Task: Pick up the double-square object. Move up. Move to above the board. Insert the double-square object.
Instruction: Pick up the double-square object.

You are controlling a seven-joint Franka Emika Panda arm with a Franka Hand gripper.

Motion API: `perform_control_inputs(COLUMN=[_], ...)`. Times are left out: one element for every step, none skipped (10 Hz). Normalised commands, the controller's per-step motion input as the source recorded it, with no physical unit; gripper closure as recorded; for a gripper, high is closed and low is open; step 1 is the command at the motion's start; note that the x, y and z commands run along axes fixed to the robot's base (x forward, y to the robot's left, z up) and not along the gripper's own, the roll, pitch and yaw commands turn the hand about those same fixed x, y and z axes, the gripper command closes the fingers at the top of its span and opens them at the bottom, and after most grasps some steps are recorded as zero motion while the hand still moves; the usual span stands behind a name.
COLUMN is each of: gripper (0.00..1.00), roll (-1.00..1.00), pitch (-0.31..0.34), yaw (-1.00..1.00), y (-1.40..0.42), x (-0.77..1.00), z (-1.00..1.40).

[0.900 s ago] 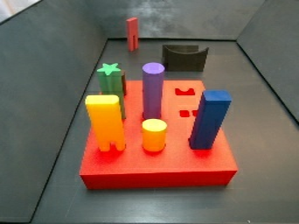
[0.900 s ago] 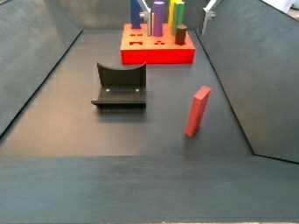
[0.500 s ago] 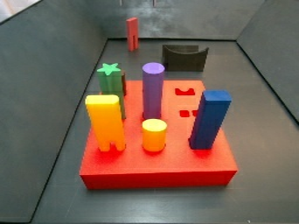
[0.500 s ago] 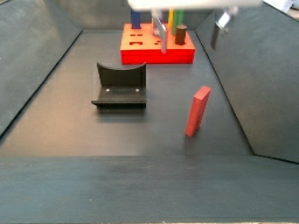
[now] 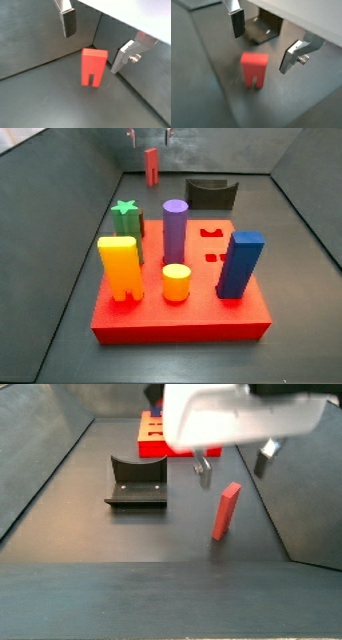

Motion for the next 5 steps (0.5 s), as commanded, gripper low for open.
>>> perform_control_inputs(gripper=[0.0, 0.0, 0.0, 0.0, 0.0], roll=[-0.06, -0.01, 0.0, -0.03, 0.0], pitch=[0.0, 0.076, 0.084, 0.084, 0.0], yaw=[0.92, 0.94, 0.94, 0.84, 0.0], y=[0.0, -0.1, -0.1, -0.01, 0.03], x=[0.11, 0.17, 0.15, 0.11, 0.0], z=[-0.89, -0.86, -0.87, -0.82, 0.0])
